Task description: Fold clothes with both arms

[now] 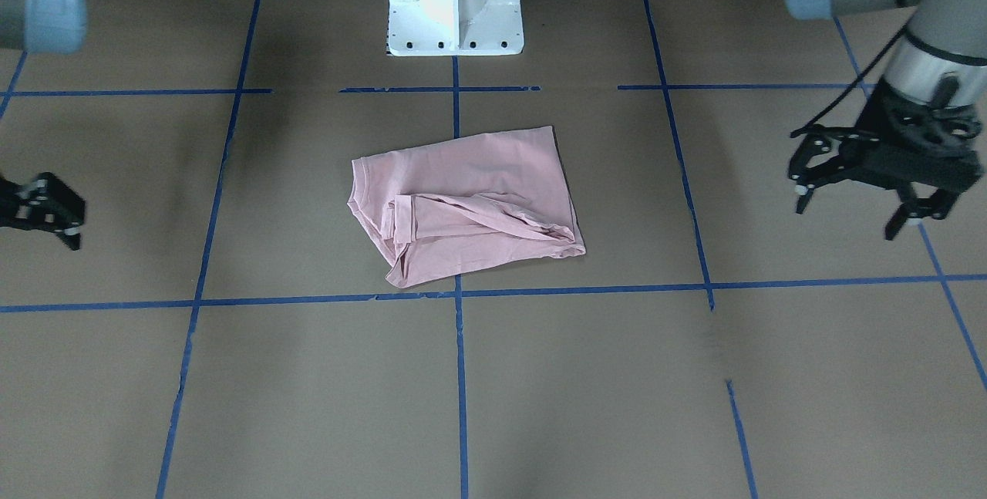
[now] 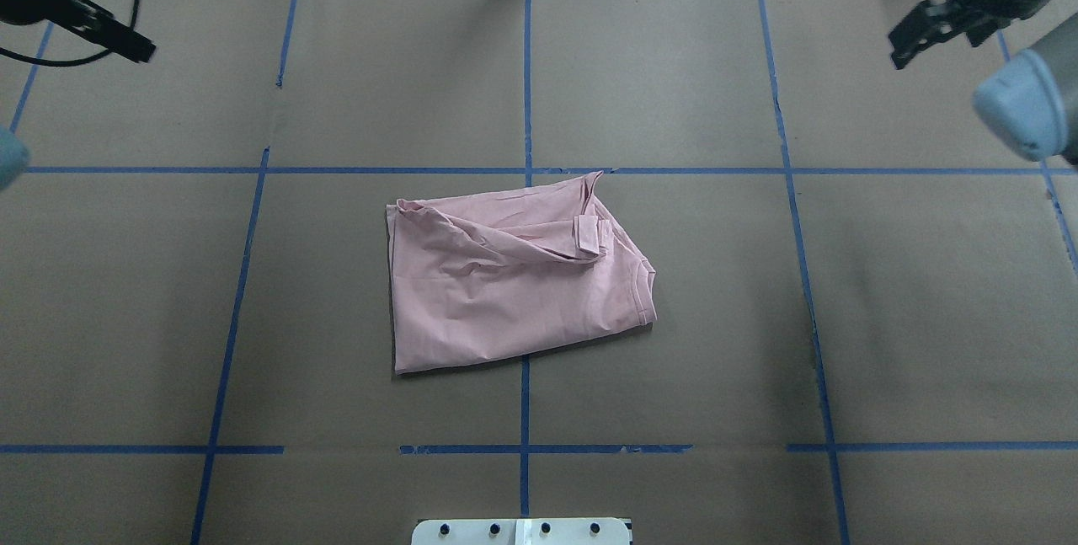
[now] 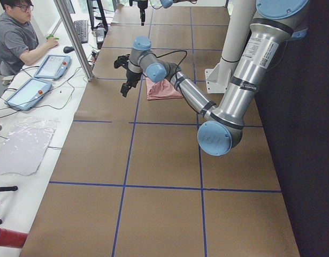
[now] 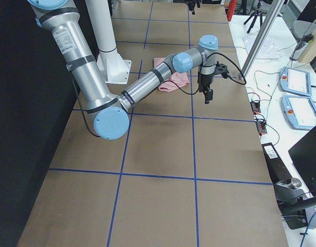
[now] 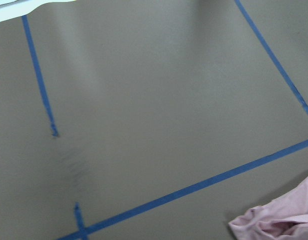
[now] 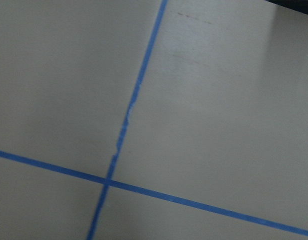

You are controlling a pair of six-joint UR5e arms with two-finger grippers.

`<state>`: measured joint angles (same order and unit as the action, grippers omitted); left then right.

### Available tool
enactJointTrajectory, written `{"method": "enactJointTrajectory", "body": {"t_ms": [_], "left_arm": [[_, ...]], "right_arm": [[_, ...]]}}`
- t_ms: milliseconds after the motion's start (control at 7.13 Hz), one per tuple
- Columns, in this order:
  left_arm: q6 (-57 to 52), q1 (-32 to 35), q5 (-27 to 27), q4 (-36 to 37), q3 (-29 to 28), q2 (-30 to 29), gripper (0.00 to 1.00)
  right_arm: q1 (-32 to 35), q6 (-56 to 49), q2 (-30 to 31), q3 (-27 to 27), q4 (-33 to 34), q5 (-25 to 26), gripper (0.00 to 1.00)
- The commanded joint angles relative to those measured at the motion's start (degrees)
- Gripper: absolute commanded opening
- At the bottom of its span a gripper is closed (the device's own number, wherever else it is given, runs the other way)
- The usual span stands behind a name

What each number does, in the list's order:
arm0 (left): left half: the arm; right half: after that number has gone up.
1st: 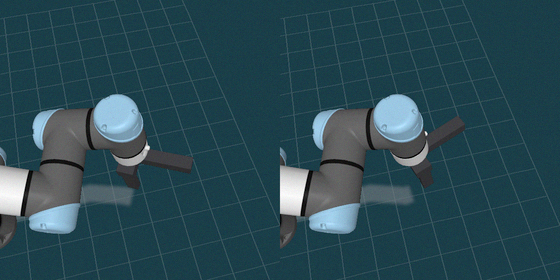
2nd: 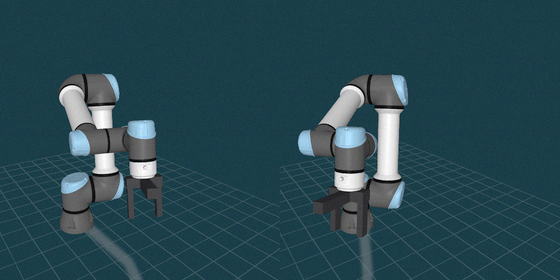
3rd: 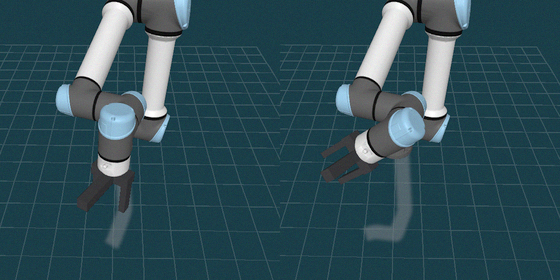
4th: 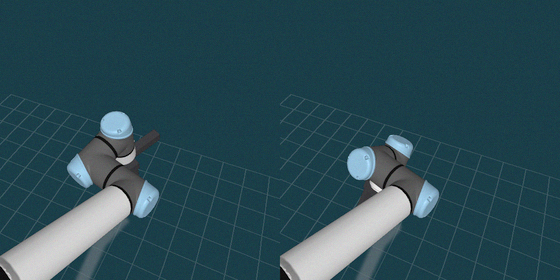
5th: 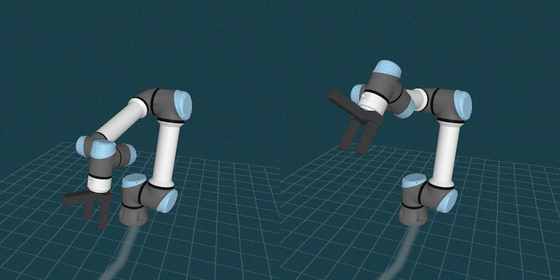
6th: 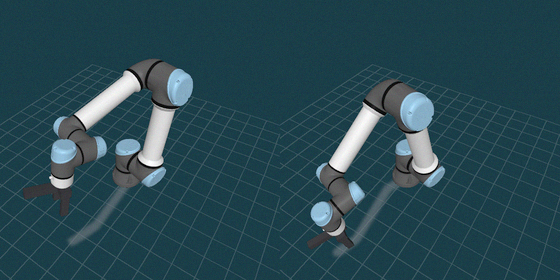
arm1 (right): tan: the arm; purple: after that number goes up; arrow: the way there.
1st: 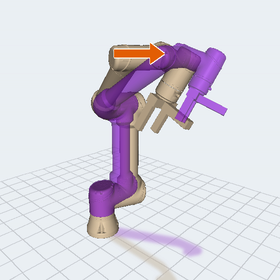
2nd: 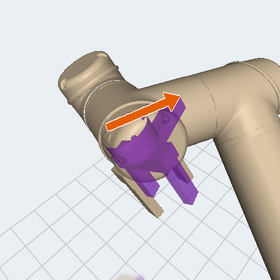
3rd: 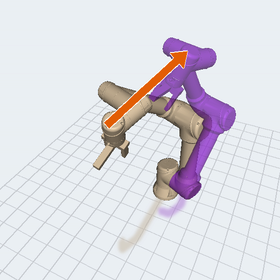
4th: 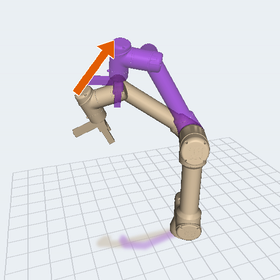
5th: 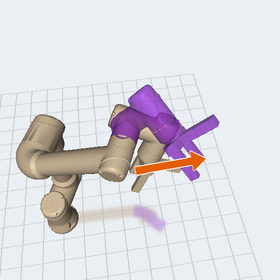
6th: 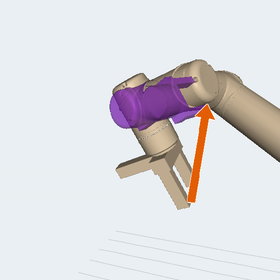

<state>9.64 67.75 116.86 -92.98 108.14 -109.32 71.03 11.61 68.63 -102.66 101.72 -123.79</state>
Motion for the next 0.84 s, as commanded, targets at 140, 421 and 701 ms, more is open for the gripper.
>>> {"method": "enactJointTrajectory", "body": {"t_ms": [140,421,701], "left_arm": [[-13.94,12.91,8.59,0.78,-0.47,8.65,1.0],[-12.71,15.31,13.56,-0.01,-3.52,17.0,1.0],[-12.89,21.09,14.44,-2.74,-10.37,19.93,1.0]], "right_arm": [[15.25,-20.57,15.43,5.0,-0.55,-6.98,1.0],[18.51,-20.67,24.14,6.51,-3.17,-7.08,1.0],[21.77,-21.36,29.62,5.64,-5.65,-8.4,1.0]]}}
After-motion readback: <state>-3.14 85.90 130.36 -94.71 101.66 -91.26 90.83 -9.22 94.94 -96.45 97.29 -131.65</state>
